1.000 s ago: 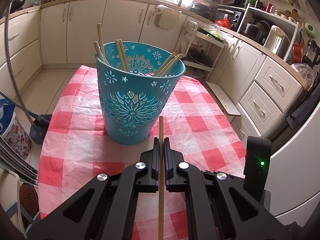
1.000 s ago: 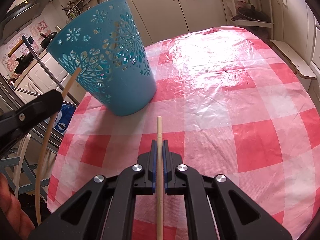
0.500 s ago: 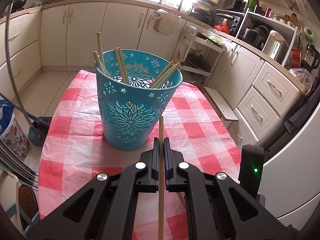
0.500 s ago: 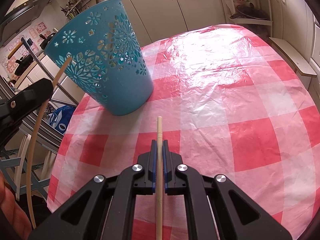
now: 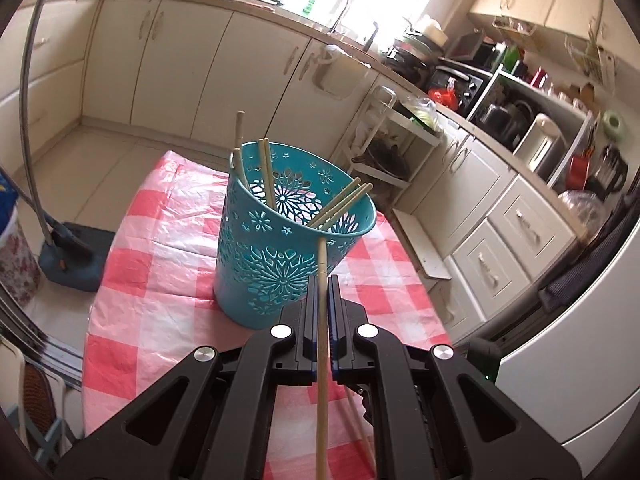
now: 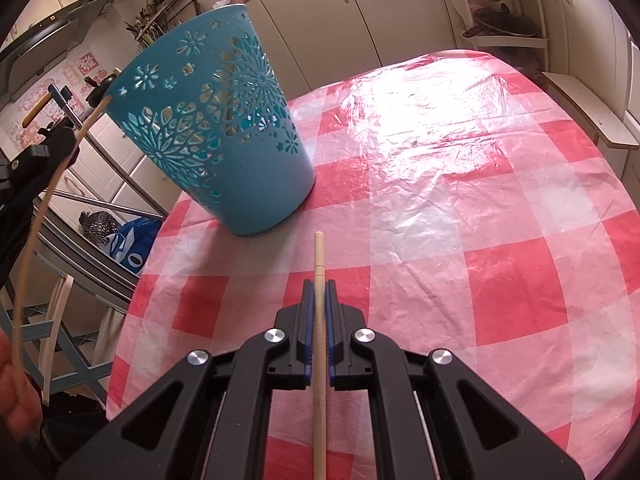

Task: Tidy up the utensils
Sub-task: 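Lift the stick in the left tool over the bin rim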

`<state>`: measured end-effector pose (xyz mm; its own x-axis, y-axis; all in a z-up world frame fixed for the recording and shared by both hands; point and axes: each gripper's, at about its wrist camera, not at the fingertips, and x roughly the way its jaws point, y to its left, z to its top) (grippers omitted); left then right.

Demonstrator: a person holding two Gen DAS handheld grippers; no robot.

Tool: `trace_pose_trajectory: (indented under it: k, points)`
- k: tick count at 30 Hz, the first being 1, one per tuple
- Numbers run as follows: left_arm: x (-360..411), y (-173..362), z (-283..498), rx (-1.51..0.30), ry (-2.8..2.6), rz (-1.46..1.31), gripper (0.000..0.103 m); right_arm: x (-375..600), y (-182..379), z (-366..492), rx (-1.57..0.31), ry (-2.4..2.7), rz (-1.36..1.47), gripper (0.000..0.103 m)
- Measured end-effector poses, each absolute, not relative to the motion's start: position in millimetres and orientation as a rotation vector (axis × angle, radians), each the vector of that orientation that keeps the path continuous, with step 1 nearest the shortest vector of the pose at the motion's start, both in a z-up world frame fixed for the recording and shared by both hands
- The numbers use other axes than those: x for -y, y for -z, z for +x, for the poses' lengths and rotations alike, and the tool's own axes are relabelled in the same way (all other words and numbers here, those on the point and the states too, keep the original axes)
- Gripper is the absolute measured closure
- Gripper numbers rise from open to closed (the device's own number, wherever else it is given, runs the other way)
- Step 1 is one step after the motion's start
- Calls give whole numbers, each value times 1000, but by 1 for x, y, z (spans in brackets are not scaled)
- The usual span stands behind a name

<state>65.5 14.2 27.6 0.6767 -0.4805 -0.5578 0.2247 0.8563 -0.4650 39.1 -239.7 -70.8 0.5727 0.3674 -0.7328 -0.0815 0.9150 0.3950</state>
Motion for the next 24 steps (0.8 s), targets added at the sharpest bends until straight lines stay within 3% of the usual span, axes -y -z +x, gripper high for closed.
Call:
trace_pose_trajectory:
  k: [19,24]
  points:
    - [7,-12,54,-853,493,-330,99,260,55,35,-864,-281,426,97]
    - [0,-47,48,-782,551,-379,99,266,50,34,-844,-286,453,97]
